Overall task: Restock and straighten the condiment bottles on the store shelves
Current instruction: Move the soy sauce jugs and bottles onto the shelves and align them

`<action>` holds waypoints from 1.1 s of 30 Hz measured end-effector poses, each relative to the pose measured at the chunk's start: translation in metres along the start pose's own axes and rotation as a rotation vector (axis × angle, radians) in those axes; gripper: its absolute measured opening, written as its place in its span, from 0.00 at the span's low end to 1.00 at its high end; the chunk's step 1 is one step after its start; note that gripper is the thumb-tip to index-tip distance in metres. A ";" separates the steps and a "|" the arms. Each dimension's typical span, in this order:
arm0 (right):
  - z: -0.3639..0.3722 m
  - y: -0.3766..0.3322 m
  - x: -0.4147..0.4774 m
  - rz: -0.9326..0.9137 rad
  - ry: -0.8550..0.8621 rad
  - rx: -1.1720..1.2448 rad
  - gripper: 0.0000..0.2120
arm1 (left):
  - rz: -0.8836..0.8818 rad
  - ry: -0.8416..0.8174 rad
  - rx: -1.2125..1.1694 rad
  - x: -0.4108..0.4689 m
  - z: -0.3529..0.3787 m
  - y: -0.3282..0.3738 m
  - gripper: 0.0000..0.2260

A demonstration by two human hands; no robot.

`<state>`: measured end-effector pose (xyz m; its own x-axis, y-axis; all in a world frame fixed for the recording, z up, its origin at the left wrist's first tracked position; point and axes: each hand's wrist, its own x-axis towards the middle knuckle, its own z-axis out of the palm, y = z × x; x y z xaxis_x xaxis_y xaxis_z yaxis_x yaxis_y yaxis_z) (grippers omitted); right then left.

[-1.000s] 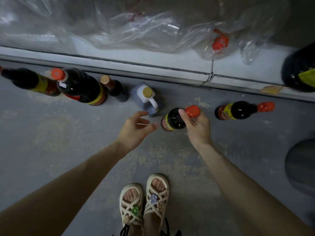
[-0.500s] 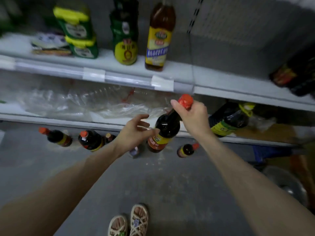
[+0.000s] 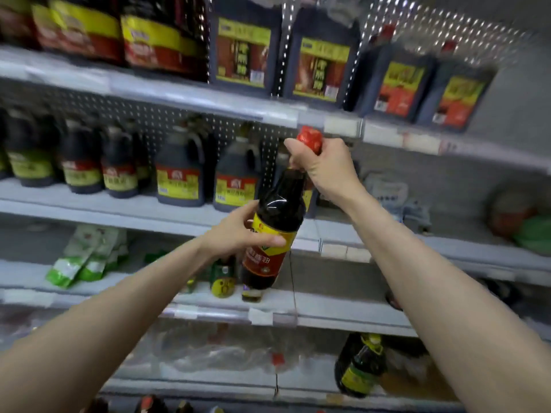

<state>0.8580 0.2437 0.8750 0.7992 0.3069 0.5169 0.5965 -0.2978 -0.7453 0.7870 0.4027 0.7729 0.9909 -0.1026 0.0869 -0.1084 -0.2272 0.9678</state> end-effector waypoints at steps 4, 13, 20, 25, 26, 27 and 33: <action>-0.032 -0.086 0.032 -0.144 0.008 0.043 0.19 | 0.090 0.035 0.069 -0.011 -0.021 0.086 0.25; -0.047 -0.204 0.065 -0.338 -0.085 0.146 0.21 | 0.286 0.301 0.178 -0.044 -0.068 0.190 0.22; -0.004 -0.229 0.071 -0.365 -0.224 0.033 0.13 | 0.311 0.450 0.207 -0.065 -0.114 0.205 0.24; 0.044 -0.242 0.080 -0.324 -0.267 0.098 0.08 | 0.334 0.502 0.214 -0.074 -0.160 0.205 0.21; 0.059 -0.250 0.082 -0.327 -0.279 0.114 0.07 | 0.330 0.505 0.215 -0.078 -0.175 0.203 0.21; 0.069 -0.256 0.083 -0.328 -0.290 0.129 0.06 | 0.331 0.506 0.222 -0.081 -0.186 0.201 0.21; 0.156 -0.292 0.098 -0.347 -0.264 0.141 0.07 | 0.328 0.453 0.218 -0.105 -0.276 0.180 0.25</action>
<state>0.7509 0.5020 1.0772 0.4970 0.5920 0.6345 0.7947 -0.0167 -0.6068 0.6850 0.6397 1.0026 0.8332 0.2114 0.5109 -0.3802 -0.4516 0.8071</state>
